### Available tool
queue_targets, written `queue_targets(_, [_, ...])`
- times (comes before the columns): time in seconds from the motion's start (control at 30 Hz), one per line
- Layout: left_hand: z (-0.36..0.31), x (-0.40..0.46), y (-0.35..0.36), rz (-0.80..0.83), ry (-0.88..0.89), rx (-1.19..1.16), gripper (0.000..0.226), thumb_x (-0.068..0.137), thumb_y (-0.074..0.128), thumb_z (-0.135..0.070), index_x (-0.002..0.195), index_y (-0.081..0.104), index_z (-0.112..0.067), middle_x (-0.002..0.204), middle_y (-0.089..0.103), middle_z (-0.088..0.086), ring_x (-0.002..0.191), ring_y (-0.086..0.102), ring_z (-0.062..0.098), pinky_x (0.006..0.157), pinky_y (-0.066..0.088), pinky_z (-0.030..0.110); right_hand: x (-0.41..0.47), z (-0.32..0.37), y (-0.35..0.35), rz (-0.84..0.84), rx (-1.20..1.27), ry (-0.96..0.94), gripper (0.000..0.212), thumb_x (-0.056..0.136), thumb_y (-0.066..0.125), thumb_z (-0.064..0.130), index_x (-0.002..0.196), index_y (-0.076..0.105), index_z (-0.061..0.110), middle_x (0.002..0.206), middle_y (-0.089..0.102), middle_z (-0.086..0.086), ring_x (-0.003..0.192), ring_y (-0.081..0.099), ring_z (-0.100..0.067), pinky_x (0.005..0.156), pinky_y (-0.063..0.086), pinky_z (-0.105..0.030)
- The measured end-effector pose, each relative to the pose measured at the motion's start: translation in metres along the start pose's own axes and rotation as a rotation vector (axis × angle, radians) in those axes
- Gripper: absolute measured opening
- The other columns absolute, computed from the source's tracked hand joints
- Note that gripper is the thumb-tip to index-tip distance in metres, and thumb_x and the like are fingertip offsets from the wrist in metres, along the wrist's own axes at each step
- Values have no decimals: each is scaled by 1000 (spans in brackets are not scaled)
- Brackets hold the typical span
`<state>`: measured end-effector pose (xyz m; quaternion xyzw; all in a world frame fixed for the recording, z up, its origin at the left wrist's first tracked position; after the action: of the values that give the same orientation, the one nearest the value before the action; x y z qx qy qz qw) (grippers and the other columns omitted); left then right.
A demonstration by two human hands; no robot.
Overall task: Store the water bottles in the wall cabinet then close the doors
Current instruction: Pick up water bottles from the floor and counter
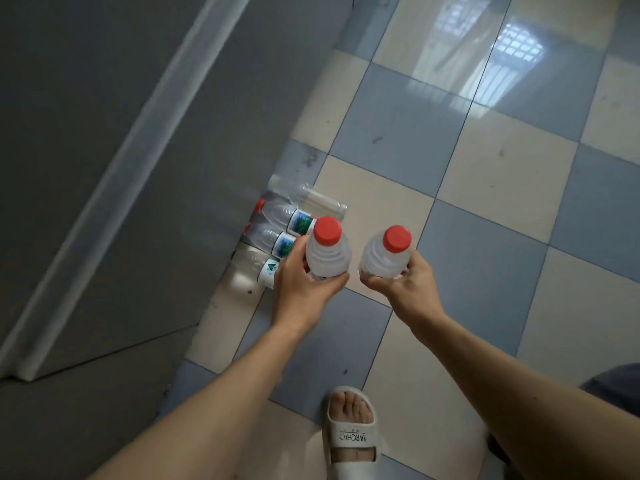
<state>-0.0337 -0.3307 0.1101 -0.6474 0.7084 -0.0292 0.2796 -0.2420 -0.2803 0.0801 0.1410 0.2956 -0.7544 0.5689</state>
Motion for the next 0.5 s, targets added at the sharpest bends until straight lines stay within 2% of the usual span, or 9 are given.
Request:
queue_targets(0.1, [-46,-9,-31,10,-26,-55,60,64,94,-24,114,63,-34,104,71,-15,93,67,0,71,52,13,-22,56,-5,19,10,-50,63,72,90,17,126,59,26,114,68,8,106,64,-11,82,48,-21])
queue_targets(0.17, [-80,-20,-52,15,-22,-74,61,66,94,-27,117,62,-34,107,71,-15,99,67,3,76,54,19,-40,97,-11,19,22,-82,63,72,90,19,126,58,27,114,67,9,106,64,-11,84,48,-22])
queue_targets(0.27, [-138,-47,-91,-32,-12,-97,61,65,95,-27,117,63,-34,104,72,-18,97,68,0,80,56,22,-76,164,-23,12,69,-128,67,71,91,22,130,58,21,115,68,6,106,64,-11,90,51,-28])
queue_targets(0.33, [-178,-71,-118,-49,-29,-115,66,64,95,-26,121,62,-33,107,72,-16,100,68,1,87,59,31,-107,212,-34,13,115,-152,70,70,91,22,132,58,19,115,68,4,106,64,-13,90,52,-30])
queue_targets(0.4, [-222,-98,-146,-55,-38,-138,66,63,95,-29,120,62,-35,108,73,-14,101,69,5,91,59,39,-144,258,-46,22,150,-164,68,71,90,20,131,57,20,113,67,7,104,63,-10,84,52,-23])
queue_targets(0.5, [-293,-139,-193,-79,-21,-190,66,55,93,-44,114,62,-41,104,73,-17,97,70,4,90,60,40,-201,334,-67,58,164,-199,63,70,90,18,122,56,31,108,65,16,99,61,-2,71,49,-11])
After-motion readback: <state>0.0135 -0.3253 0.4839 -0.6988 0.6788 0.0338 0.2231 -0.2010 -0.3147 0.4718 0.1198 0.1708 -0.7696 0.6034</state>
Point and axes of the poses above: each hand's wrist, its own x-axis towards the middle knuckle, its own y-axis out of the palm, z = x × y, the point moved 10 cm from there along x, towards the middle knuckle
